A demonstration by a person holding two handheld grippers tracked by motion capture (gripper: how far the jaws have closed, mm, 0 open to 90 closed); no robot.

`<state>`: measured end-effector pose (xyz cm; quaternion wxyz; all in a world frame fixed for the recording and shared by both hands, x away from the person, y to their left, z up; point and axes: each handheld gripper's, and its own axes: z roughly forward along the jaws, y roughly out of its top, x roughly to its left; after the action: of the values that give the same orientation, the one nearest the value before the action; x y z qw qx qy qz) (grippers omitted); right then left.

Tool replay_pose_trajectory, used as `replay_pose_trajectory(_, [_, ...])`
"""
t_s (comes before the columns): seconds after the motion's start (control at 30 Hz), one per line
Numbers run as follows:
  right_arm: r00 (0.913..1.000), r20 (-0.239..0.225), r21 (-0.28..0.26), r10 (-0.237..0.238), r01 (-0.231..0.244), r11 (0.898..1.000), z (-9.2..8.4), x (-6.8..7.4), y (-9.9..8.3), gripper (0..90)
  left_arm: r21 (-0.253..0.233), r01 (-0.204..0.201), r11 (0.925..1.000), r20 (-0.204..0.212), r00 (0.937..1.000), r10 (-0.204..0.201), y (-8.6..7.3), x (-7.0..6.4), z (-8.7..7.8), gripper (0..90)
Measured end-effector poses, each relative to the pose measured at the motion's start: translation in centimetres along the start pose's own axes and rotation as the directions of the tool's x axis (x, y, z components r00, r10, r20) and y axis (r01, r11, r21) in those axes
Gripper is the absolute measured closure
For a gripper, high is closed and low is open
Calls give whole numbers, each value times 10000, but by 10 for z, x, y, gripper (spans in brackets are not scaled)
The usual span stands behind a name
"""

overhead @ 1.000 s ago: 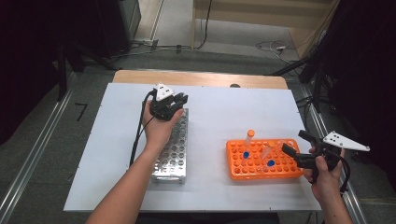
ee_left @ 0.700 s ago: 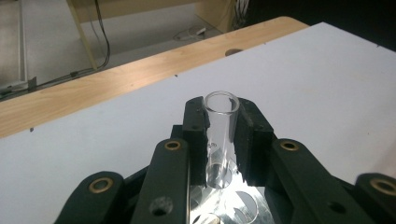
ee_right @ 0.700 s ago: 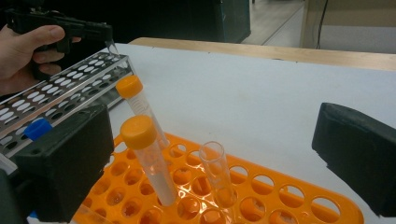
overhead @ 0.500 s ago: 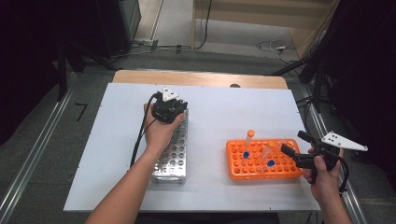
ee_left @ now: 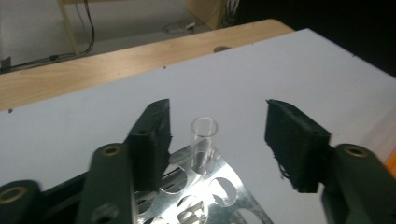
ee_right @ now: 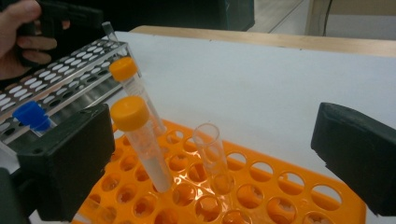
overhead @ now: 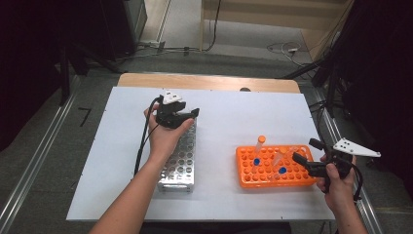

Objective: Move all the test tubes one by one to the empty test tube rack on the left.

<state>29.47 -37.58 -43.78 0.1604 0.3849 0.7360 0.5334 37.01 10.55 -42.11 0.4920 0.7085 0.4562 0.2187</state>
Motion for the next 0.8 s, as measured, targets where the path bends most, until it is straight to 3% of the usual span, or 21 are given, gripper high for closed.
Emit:
replay_pose_trajectory(0.07, [10000,13,140,8,-8,9999,3,-1,-3,17,-206,17,9998,273,9996,-11,0,-2,-7,236])
replay_pose_trajectory(0.1, [10000,13,140,8,-8,9999,3,-1,-3,17,-322,52,9995,396,9992,-39,-1,-4,-10,236])
replay_pose_trajectory(0.23, [9998,-86,322,188,-185,9993,8,-4,-8,39,-654,-41,9978,851,9963,96,-5,-8,-26,67])
replay_pose_trajectory(0.37, [9997,-121,595,212,-205,9980,13,-4,-11,47,-979,1,9952,1080,9941,105,-11,-10,-45,1])
replay_pose_trajectory(0.43, [9996,-126,660,235,-226,9976,15,-4,-12,55,-1144,30,9934,1160,9932,104,-15,-11,-54,0])
replay_pose_trajectory(0.5, [9994,-210,760,262,-246,9968,18,-4,-15,139,-1242,56,9922,1200,9927,94,-19,-12,-62,0])
replay_pose_trajectory(0.73, [9990,-168,1196,403,-380,9921,26,-1,-19,269,-1336,-13,9910,1274,9917,184,-34,-16,-86,0])
replay_pose_trajectory(0.8, [9985,-361,1427,408,-353,9891,29,-3,-21,379,-1328,-199,9909,1238,9916,365,-36,-17,-91,0])
